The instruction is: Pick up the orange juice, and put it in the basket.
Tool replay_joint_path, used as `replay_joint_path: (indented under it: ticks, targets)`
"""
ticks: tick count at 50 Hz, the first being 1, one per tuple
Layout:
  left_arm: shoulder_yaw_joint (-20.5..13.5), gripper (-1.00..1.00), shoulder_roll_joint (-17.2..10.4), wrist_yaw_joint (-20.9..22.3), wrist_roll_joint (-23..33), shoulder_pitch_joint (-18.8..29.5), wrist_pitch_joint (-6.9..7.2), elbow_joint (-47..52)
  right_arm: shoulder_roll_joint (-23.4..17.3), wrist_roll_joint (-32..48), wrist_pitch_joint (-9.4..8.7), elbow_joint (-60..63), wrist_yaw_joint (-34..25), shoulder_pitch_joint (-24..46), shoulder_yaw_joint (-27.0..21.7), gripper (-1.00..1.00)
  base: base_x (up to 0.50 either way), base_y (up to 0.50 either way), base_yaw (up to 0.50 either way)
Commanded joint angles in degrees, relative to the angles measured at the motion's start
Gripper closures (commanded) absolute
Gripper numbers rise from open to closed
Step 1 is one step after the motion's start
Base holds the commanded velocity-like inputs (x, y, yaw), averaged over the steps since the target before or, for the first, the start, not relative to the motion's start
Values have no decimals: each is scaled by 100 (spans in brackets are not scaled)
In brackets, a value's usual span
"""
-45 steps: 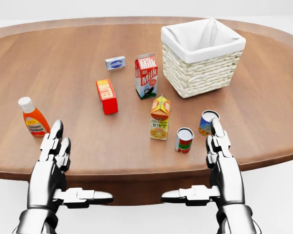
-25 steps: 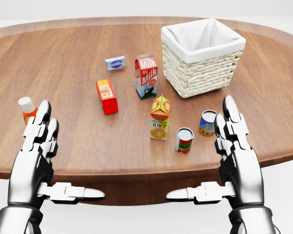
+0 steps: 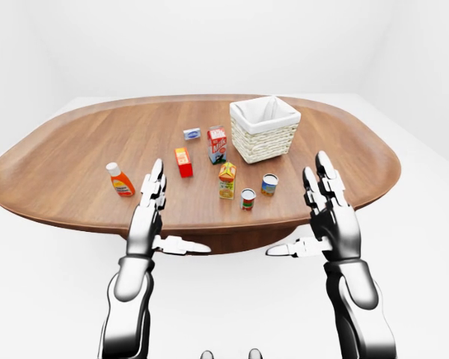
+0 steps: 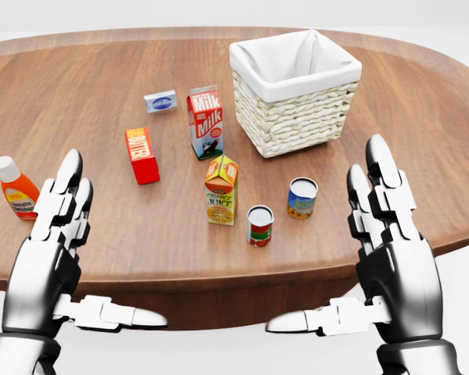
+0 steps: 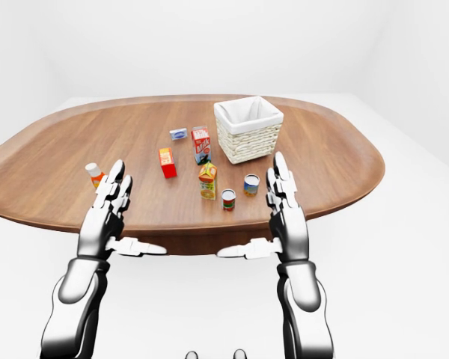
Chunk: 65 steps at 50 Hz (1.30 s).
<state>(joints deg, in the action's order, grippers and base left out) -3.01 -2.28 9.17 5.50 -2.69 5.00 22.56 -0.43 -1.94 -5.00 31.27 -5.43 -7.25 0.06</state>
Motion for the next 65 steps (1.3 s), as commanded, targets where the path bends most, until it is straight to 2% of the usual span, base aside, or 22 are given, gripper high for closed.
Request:
replay_joint_path:
  ticks: [1,6,13,16,17,18,20,22,25,36,55,65]
  targets:
    - [-15,-100,-1,174,102,-144,0,227,6,-3,0,220,-66,-175,132,-100,0,0,0]
    - [-75,-100,22,138,62,-138,0,281,-10,-100,0,595,-148,-322,129,-100,0,0,0]
    - [-57,-100,23,133,75,-154,0,268,19,-264,0,532,27,18,-136,-100,0,0,0]
    - [-44,-100,30,170,56,-203,0,428,0,-681,0,593,428,638,-659,-100,0,0,0]
    - [-54,-100,31,174,38,-206,0,388,14,-1312,0,790,678,1000,-1060,-100,0,0,0]
    - [-61,-100,32,173,28,-206,0,353,-50,-1659,0,1004,906,1166,-1260,-100,0,0,0]
    - [-89,-100,15,190,7,-208,0,232,-258,-1628,0,1845,1205,1184,-1397,-100,0,0,0]
    - [-142,-100,11,173,-17,-163,0,185,-346,-1749,0,1974,1162,1111,-1288,-100,0,0,0]
    - [-115,-100,20,179,-10,-211,0,308,-277,-1341,0,1481,971,911,-949,-100,0,0,0]
    - [-82,-100,23,203,25,-221,0,348,-149,-1084,0,1365,729,668,-771,-100,0,0,0]
    - [-127,-100,30,174,-13,-242,0,358,-99,-1077,0,1348,641,596,-772,-100,0,0,0]
    - [-57,-100,47,164,8,-270,0,365,-107,-1109,0,1418,599,531,-817,-100,21,-2,0]
